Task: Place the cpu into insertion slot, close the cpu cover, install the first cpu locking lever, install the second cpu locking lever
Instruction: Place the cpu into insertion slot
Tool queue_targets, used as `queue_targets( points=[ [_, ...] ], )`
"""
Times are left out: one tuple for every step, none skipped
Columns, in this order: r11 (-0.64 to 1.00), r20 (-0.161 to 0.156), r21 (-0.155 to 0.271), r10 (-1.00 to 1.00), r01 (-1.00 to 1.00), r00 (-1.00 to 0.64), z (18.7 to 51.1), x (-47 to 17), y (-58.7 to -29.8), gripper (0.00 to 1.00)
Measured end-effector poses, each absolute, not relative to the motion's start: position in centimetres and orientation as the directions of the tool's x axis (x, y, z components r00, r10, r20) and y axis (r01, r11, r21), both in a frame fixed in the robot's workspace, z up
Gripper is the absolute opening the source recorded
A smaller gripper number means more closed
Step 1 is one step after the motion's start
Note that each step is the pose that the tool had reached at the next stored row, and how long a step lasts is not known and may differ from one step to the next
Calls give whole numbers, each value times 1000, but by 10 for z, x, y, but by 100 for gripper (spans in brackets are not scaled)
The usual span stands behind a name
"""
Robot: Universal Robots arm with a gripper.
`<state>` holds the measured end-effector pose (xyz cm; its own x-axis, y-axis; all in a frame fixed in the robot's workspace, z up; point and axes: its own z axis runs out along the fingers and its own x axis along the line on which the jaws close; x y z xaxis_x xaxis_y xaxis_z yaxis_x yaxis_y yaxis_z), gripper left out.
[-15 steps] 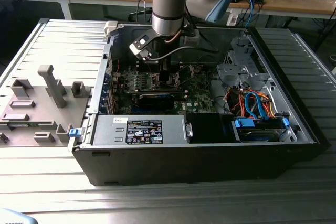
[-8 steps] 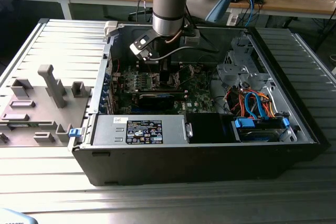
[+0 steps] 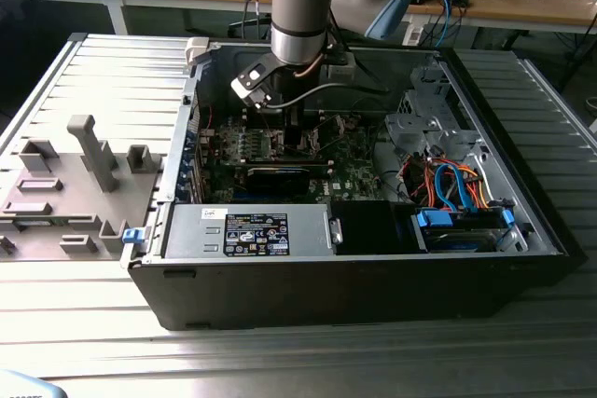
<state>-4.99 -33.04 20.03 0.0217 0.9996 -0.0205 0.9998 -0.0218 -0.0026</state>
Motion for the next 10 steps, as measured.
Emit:
queue_targets(
  points=[
    [-22,-20,-3,1000,1000,22,200,-50,-330,55],
    [-22,-20,-3,1000,1000,22,200,-50,-330,55],
    [-22,-20,-3,1000,1000,22,200,-50,-330,62],
    [-22,-21,-3,1000,1000,22,200,-50,-330,62],
    [-22,-21,-3,1000,1000,22,200,-50,-330,62],
    [-22,-21,-3,1000,1000,22,200,-50,-330,62],
    [-22,-21,-3,1000,1000,22,200,-50,-330,62],
    [-22,-21,-3,1000,1000,22,200,-50,-330,62],
    [-22,-21,-3,1000,1000,22,200,-50,-330,62],
    [-22,-21,-3,1000,1000,22,201,-50,-330,62]
  ],
)
